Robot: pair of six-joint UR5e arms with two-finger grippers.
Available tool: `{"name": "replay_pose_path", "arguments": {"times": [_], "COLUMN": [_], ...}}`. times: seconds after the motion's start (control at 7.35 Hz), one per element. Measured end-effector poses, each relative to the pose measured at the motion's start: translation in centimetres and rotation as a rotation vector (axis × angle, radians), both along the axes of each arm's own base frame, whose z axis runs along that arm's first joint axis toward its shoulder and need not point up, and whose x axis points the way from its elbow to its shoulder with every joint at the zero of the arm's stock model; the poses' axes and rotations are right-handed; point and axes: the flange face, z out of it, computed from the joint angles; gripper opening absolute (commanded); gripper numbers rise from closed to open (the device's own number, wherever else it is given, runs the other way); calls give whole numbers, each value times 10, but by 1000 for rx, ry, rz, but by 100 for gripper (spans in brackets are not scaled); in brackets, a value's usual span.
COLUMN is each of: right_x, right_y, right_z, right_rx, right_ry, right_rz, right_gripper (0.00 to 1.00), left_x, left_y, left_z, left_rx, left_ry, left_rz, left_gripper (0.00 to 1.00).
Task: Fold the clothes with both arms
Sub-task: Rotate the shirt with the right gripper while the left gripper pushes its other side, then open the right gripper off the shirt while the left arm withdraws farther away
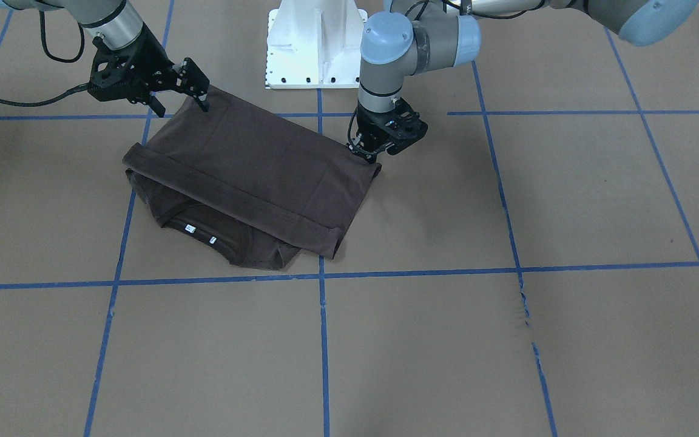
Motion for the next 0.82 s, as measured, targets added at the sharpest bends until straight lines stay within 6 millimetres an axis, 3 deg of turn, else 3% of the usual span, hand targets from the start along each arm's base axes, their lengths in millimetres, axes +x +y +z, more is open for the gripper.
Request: {"name": "replay_pose_path", "arguments": {"times": [0.41,0.68,0.82], "right_x": [-3,-4,-5], "right_y": [-1,-1,-2], "right_z": [4,6,7], "right_rx": [-5,-7,-9], "right_ry": [9,12,14], "right_rz": [-1,-2,-2], "right_gripper": [100,100,100], "left_x": [-24,-37,-33], "left_y": [-72,-140,-180], "left_z": [29,46,43], "left_rx": [66,134,170], "left_ry": [-56,-75,-75], "left_rz": [-23,-41,-51], "left_gripper": [0,0,0]}}
